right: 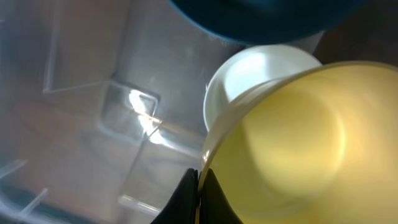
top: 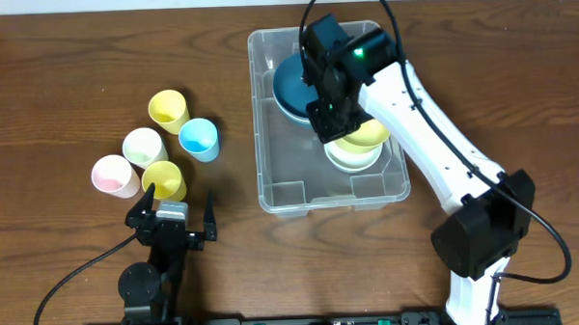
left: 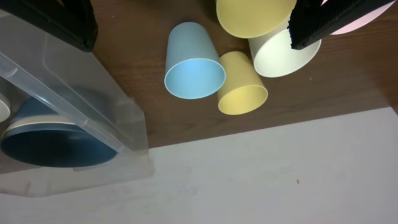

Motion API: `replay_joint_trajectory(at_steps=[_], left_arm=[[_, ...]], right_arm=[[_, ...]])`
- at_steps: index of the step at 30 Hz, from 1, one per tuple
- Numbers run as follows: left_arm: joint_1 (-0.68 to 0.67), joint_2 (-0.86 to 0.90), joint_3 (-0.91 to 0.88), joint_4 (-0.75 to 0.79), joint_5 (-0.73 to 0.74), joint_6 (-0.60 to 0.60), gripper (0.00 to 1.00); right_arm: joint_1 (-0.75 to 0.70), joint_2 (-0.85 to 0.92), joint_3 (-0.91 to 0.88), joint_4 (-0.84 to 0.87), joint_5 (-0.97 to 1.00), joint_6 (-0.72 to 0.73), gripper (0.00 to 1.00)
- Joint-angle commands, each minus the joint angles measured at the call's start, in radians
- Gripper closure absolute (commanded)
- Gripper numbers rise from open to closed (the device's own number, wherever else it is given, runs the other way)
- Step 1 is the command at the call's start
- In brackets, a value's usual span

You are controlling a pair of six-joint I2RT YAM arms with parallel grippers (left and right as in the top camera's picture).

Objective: Pack container
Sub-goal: 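Carry the yellow bowl into the container over the white bowls, then lower the yellow bowl onto the white bowls and open the gripper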

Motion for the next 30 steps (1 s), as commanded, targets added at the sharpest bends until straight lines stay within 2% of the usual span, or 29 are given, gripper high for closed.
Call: replay_joint_trajectory(at_steps=[1, 16, 24, 30], left_arm=[[0.005, -0.005, -0.019, -0.030, 0.014, 0.010, 0.02], [0.005, -0.005, -0.019, -0.030, 0.014, 0.010, 0.02], [0.005, -0.005, -0.019, -0.030, 0.014, 0.010, 0.02], [0.005, -0.005, -0.019, -0.030, 0.014, 0.010, 0.02]], right_arm=[[0.007, 0.011, -0.045, 0.045, 0.012, 0.014, 0.99], [0.006, 0.012, -0.231, 0.206, 0.050, 0.015, 0.99], [0.006, 0.012, -0.278, 0.261, 0.050, 0.015, 0.92], [0.006, 0.012, -0.278, 0.282, 0.051, 0.015, 0.73]])
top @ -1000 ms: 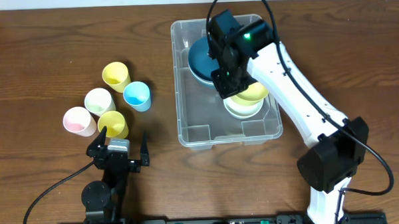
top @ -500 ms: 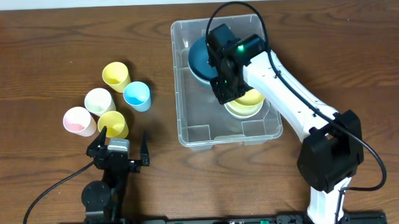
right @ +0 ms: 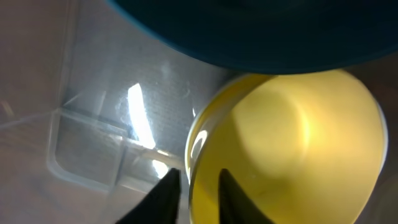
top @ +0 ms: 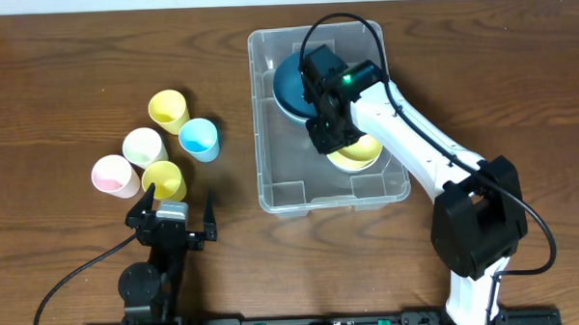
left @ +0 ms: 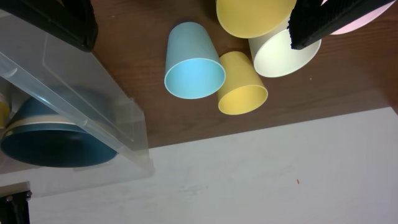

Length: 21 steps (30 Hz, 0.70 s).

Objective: Pack container
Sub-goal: 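Lower the yellow bowl onto the white bowls and open the gripper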

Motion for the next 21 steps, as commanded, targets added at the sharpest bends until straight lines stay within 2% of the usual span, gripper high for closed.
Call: replay_joint_trajectory(at_steps=[1, 7, 9, 13, 21], left_arm=[[0.005, -0.005, -0.019, -0.031, 0.014, 0.010, 0.02], [0.005, -0.005, -0.019, -0.031, 0.014, 0.010, 0.02], [0.005, -0.005, -0.019, -0.031, 0.014, 0.010, 0.02], [0.005, -0.005, -0.019, -0.031, 0.014, 0.010, 0.02], [0.005, -0.005, -0.019, -0.030, 0.014, 0.010, 0.02]], right_arm=[[0.006, 0.010, -0.006, 0.011, 0.019, 0.003, 0.70], [0.005, 0.010, -0.006, 0.013, 0.055, 0.003, 0.66], [0.005, 0.010, -0.006, 0.009, 0.051, 0.004, 0.72], [0.005, 0.010, -0.005, 0.005, 0.043, 0.031, 0.98], [0.002, 0.010, 0.033, 0.006, 0.040, 0.033, 0.99]])
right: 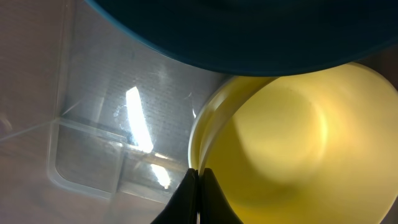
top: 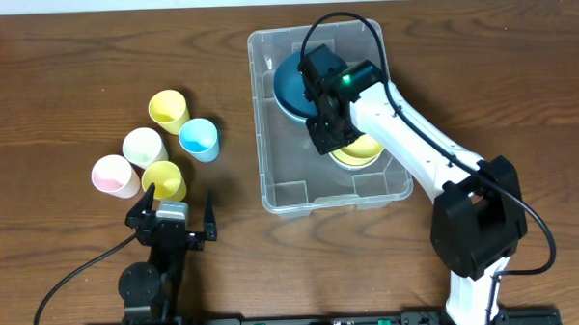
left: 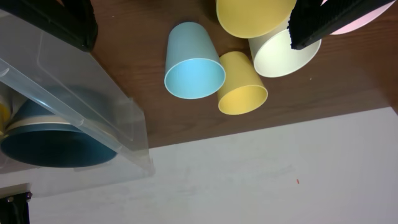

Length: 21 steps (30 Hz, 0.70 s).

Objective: Pack container
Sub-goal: 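Lower the yellow bowl onto the white bowls and open the gripper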

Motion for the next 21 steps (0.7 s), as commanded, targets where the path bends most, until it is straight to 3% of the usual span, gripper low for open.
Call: replay_joint_trajectory(at_steps=[1, 6, 12, 18, 20, 21], left_arm=[[0.005, -0.005, -0.019, -0.031, 0.014, 0.010, 0.02], [0.005, -0.005, -0.019, -0.031, 0.014, 0.010, 0.02], [0.005, -0.005, -0.019, -0.031, 0.014, 0.010, 0.02], [0.005, -0.005, -0.019, -0.031, 0.014, 0.010, 0.02], [0.005, -0.005, -0.019, -0.031, 0.014, 0.010, 0.02], [0.005, -0.005, -0.019, -0.031, 0.014, 0.010, 0.02]], right_arm=[[0.001, 0.010, 0.036, 0.002, 0.013, 0.014, 0.99], [0.001, 0.010, 0.038, 0.002, 0.011, 0.022, 0.97], [0.001, 0.010, 0.038, 0.002, 0.011, 0.022, 0.44], [0.000, 0.010, 0.084, -0.024, 0.011, 0.022, 0.35], [-0.001, 0.010, 0.140, -0.066, 0.012, 0.022, 0.26], [-0.002, 0.010, 0.170, -0.087, 0.012, 0.022, 0.12]])
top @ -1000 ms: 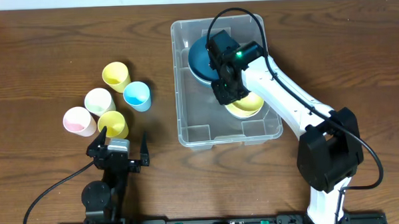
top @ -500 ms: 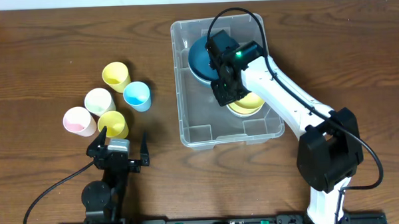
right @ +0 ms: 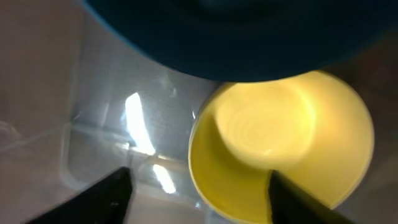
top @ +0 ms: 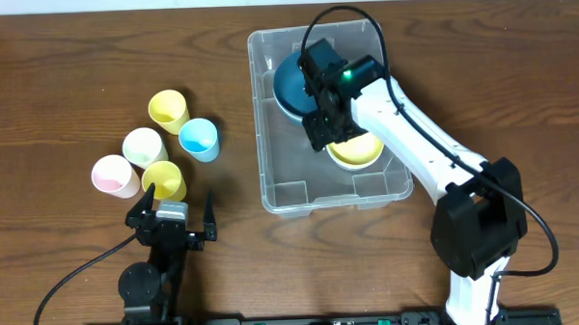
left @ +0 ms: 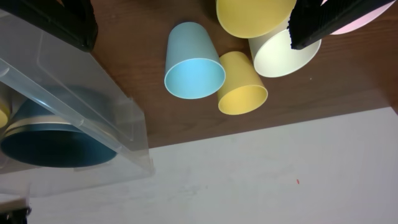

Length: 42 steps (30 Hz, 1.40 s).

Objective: Pack container
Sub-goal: 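Lower the yellow bowl onto the white bowls and open the gripper, then withdraw the right gripper to the upper right of the table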

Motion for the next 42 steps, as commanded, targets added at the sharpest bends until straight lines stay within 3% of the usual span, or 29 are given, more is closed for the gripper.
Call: replay_joint_trajectory(at_steps=[1, 5, 11, 19, 29, 42], left_arm=[[0.005, -0.005, -0.019, -0.031, 0.014, 0.010, 0.02], [0.005, -0.005, -0.019, -0.030, 0.014, 0.010, 0.02], [0.005, -0.005, -0.019, -0.031, 0.014, 0.010, 0.02], [0.005, -0.005, -0.019, -0.031, 0.014, 0.010, 0.02], [0.005, -0.005, -0.019, -0.031, 0.014, 0.010, 0.02], [0.005, -0.005, -0.019, -0.030, 0.014, 0.010, 0.02]], right_arm=[[-0.003, 0.007, 0.118, -0.047, 0.010, -0.003, 0.01], [-0.032, 0.007, 0.290, -0.166, 0.064, 0.052, 0.01], [-0.196, 0.000, 0.448, -0.308, 0.065, 0.248, 0.01], [-0.473, -0.006, 0.448, -0.445, 0.060, 0.356, 0.01], [-0.722, -0.005, 0.394, -0.426, 0.065, 0.370, 0.01], [-0.818, -0.005, 0.264, -0.426, 0.065, 0.370, 0.01]])
